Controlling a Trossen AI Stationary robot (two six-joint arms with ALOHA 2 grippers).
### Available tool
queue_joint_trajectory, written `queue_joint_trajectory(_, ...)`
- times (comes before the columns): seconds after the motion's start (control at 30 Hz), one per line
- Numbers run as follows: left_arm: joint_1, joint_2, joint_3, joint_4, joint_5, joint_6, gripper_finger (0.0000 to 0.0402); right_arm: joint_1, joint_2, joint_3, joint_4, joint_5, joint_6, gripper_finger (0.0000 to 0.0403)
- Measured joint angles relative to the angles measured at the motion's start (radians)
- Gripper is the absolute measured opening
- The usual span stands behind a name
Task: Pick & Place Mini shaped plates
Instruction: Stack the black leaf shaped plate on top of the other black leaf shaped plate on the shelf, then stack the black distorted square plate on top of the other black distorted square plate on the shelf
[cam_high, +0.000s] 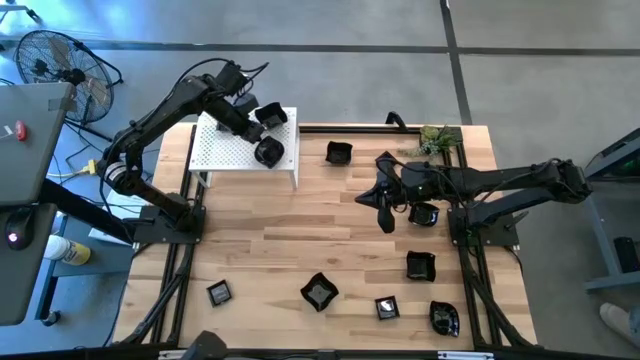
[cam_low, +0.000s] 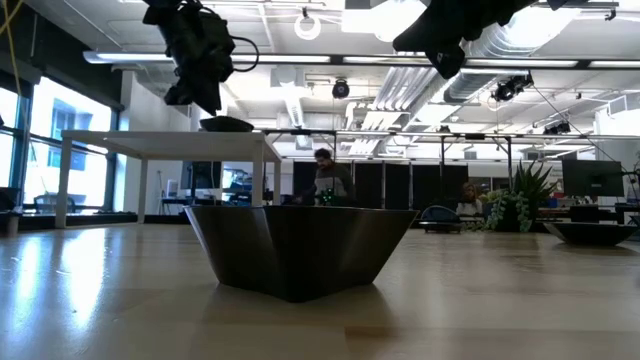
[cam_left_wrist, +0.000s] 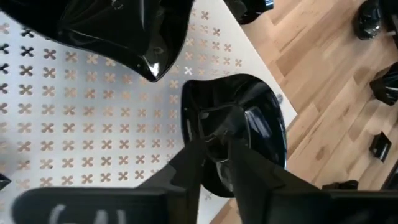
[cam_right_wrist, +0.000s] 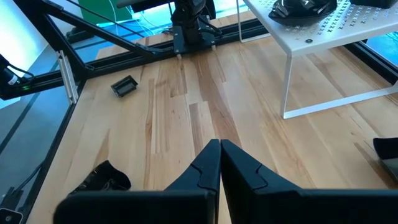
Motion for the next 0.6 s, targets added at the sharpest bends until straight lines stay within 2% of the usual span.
queue_joint_trajectory(0.1, 0.0, 0.0, 0.0, 0.0, -0.022, -0.003, 0.0098, 0.0, 0.0, 0.0, 0.0, 0.0, -0.004, 0.0007)
queue_joint_trajectory(0.2, 0.0, -0.004, 0.0, 0.0, -0.028, -0.005, 0.0094, -0.003, 0.0, 0.0, 0.0, 0.0, -0.01, 0.0007)
queue_joint_trajectory(0.37, -0.021, -0.07, -0.001, 0.014, -0.11, -0.052, 0.0034, -0.047, -0.03, 0.0, -0.002, 0.0, 0.012, 0.0007)
queue_joint_trajectory(0.43, -0.064, -0.097, -0.004, 0.063, -0.155, -0.113, 0.0009, -0.08, -0.052, 0.0, -0.001, 0.0, 0.023, 0.0007)
queue_joint_trajectory(0.6, -0.233, -0.233, -0.067, 0.278, -0.322, -0.277, 0.001, -0.202, -0.065, 0.0, -0.014, -0.005, 0.075, 0.0007)
